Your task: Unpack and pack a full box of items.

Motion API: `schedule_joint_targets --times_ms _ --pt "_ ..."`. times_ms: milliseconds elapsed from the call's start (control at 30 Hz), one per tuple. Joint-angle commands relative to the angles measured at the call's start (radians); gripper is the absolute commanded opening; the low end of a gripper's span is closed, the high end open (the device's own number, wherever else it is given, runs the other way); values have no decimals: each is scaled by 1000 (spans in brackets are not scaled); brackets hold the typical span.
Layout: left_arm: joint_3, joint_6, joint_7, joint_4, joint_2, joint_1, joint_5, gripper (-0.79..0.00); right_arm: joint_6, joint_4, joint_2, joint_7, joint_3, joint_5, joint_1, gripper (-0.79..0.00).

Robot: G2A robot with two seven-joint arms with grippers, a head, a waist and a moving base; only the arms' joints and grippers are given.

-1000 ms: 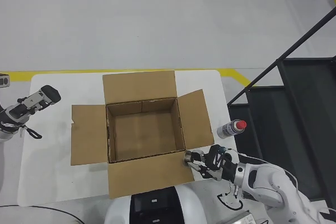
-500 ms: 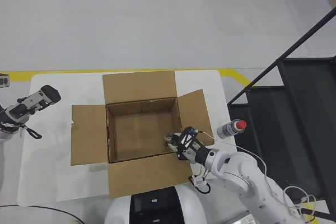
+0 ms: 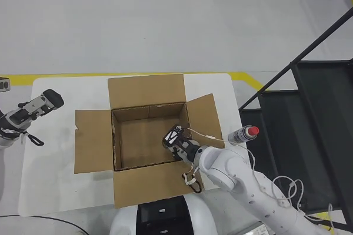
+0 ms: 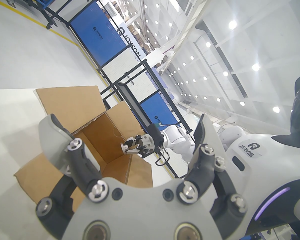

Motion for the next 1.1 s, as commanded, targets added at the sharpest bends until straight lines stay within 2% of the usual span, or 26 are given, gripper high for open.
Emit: schedule_joint_targets --times_ms 0,67,100,133,167,333,567,833,1067 --pt "0 0 0 0 0 0 0 0 16 19 -10 8 -28 -1 30 -785" --pt "0 0 0 0 0 0 0 0 22 37 -19 25 -54 -1 58 -785" --pt "0 0 0 0 0 0 0 0 25 48 -24 35 -67 2 71 -708" --pt "0 0 0 0 0 0 0 0 25 59 -28 48 -78 8 83 -394" --pt "0 0 0 0 0 0 0 0 26 68 -33 54 -87 13 96 -15" --pt "0 0 0 0 0 0 0 0 28 77 -46 32 -106 28 113 0" --pt "0 0 0 0 0 0 0 0 -124 -31 -21 -128 -8 70 17 0" --pt "0 0 0 0 0 0 0 0 -402 -197 38 -269 248 177 -230 0" --pt "0 0 0 0 0 0 0 0 -579 -261 75 -382 515 246 -487 0"
